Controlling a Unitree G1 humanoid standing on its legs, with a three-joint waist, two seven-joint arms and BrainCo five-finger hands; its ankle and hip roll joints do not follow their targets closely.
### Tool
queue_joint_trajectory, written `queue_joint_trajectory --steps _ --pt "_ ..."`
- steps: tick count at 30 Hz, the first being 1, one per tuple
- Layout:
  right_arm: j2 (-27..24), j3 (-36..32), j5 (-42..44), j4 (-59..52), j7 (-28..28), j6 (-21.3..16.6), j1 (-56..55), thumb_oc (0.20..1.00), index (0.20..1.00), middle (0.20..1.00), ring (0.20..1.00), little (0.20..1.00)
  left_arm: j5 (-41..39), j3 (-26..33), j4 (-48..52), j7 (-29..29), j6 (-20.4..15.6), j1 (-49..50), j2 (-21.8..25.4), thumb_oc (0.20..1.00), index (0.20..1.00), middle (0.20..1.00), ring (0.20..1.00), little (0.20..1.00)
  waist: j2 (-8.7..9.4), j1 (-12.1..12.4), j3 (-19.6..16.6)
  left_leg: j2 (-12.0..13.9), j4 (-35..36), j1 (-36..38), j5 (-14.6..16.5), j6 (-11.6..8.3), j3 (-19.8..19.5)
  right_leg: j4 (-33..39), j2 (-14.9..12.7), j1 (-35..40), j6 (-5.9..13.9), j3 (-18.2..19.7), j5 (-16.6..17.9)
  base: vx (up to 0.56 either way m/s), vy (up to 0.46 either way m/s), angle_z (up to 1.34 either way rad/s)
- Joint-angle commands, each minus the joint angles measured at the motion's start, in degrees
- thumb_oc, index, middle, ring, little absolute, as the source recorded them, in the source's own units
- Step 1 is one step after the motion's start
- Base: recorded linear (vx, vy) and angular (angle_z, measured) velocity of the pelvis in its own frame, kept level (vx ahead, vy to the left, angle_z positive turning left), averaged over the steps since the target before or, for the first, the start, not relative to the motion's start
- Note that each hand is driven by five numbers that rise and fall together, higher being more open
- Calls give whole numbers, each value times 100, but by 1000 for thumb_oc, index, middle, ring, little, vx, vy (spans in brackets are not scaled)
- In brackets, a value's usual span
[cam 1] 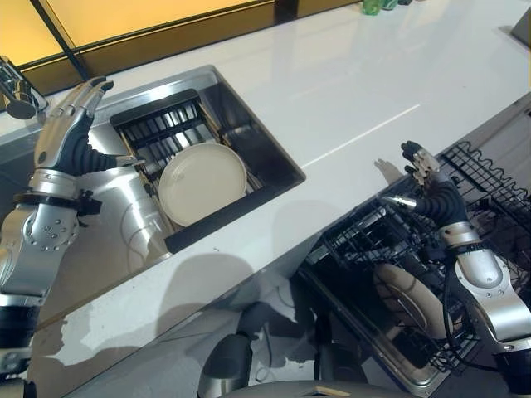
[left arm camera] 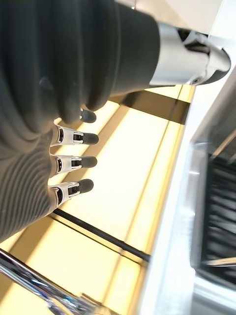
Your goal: Pick up plates and place into dishwasher.
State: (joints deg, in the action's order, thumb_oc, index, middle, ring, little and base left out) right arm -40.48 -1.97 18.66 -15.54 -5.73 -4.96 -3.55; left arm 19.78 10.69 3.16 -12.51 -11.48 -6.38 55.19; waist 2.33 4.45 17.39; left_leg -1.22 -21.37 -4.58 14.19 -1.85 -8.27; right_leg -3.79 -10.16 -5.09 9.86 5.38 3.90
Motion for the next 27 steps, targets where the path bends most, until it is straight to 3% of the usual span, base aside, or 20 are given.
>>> queue_joint_trajectory --steps 1,6,10,17,27 --pt "-36 -534 164 -507 -27 -440 -256 1000 1000 1000 1000 1000 40 382 525 -61 -392 379 372 1000 1000 1000 1000 1000 162 130 -476 170 911 -107 -657 -294 -491 -284 -489 279 514 -85 -372 -59 -17 1" --pt "25 -732 199 -647 76 -545 -606 1000 1000 1000 1000 1000 -259 519 994 737 -590 970 52 1000 1000 1000 1000 1000 93 123 -577 229 1219 81 -794 -327 -470 -196 -483 363 514 -215 -380 -51 4 2" --pt "-111 -594 245 -515 56 -530 -467 1000 1000 1000 1000 1000 -739 89 738 940 -253 729 6 1000 1000 1000 1000 1000 41 47 -612 257 1294 206 -818 -343 -412 -220 -468 407 514 -217 -420 5 44 3" --pt "-284 -30 150 -166 14 -501 -178 1000 1000 1000 1000 1000 -499 -1205 -613 60 70 -249 -160 1000 1000 1000 1000 1000 1 -217 -515 264 1105 265 -798 -399 -226 -464 -400 411 514 -36 -476 97 78 -2" --pt "-405 655 84 241 -366 -598 508 1000 1000 1000 1000 1000 -350 -2248 -2696 -1007 200 -1757 0 1000 1000 1000 1000 1000 108 -379 -101 163 116 -445 -464 -392 14 -603 -486 118 514 294 -306 -1 13 -11"
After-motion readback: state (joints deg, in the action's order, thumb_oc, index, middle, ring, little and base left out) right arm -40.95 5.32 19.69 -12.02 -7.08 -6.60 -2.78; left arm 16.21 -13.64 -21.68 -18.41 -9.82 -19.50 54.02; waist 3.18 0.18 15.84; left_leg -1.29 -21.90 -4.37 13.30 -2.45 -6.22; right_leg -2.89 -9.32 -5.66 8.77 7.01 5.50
